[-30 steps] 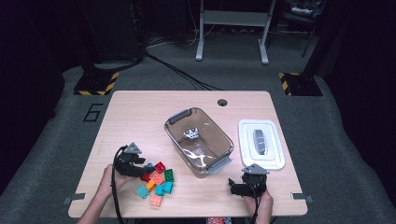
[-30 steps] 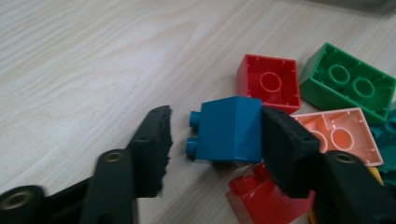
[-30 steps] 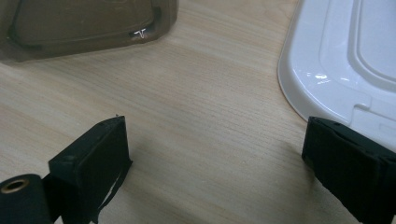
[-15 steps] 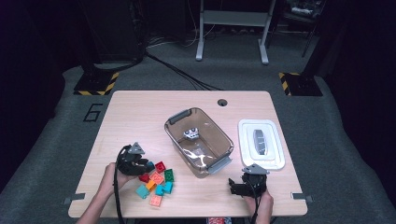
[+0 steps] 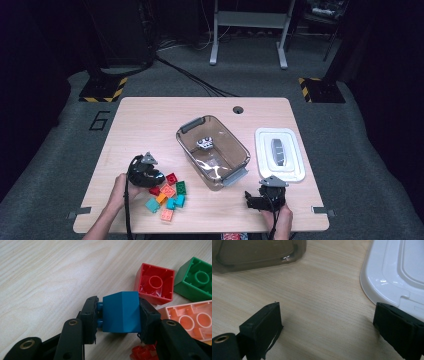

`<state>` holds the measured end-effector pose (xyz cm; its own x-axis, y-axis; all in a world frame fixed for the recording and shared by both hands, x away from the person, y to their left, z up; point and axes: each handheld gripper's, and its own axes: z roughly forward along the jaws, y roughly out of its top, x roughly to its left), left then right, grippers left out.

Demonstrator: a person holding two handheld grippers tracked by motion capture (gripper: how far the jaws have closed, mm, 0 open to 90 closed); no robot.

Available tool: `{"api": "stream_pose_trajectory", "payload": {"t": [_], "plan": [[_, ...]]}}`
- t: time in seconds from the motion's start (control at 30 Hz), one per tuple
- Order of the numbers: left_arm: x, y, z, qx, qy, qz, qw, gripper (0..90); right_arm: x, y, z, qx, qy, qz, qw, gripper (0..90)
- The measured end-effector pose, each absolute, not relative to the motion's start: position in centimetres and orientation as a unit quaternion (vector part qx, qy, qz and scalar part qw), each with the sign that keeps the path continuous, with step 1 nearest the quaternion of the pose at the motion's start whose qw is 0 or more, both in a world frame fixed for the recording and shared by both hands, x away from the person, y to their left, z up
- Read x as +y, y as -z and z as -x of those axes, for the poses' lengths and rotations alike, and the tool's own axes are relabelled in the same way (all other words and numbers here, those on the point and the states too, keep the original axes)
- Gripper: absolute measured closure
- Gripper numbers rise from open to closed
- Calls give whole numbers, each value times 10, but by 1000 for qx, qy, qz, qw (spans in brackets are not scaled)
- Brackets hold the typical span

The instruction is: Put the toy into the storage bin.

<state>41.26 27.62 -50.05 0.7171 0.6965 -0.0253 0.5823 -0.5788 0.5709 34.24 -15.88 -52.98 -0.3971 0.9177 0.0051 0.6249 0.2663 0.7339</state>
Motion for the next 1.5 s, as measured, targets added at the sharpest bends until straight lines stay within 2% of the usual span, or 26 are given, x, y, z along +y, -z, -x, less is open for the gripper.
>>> {"api": "stream_pose_trajectory", "payload": {"t": [0.07, 0.1, 0.2, 0.37, 0.53, 0.73, 1.17, 1.5], "plan": [[279, 499, -412, 365, -108, -877, 295, 577, -159, 530, -342, 765, -336, -504, 218, 72], [281, 496, -412, 363, -108, -874, 305, 636, -159, 530, -342, 766, -336, -503, 218, 73], [283, 489, -413, 365, -109, -873, 305, 673, -159, 530, -342, 765, -336, -504, 218, 73], [281, 495, -417, 368, -98, -878, 289, 630, -159, 530, -342, 765, -336, -504, 218, 73], [278, 503, -419, 376, -93, -879, 279, 534, -159, 530, -342, 765, -336, -504, 218, 74], [274, 502, -418, 365, -108, -886, 265, 566, -159, 530, -342, 765, -336, -503, 218, 74], [275, 500, -418, 362, -109, -884, 276, 567, -159, 530, -342, 765, -336, -504, 218, 75], [276, 479, -421, 354, -111, -881, 293, 567, -159, 530, -342, 765, -336, -504, 219, 75]]}}
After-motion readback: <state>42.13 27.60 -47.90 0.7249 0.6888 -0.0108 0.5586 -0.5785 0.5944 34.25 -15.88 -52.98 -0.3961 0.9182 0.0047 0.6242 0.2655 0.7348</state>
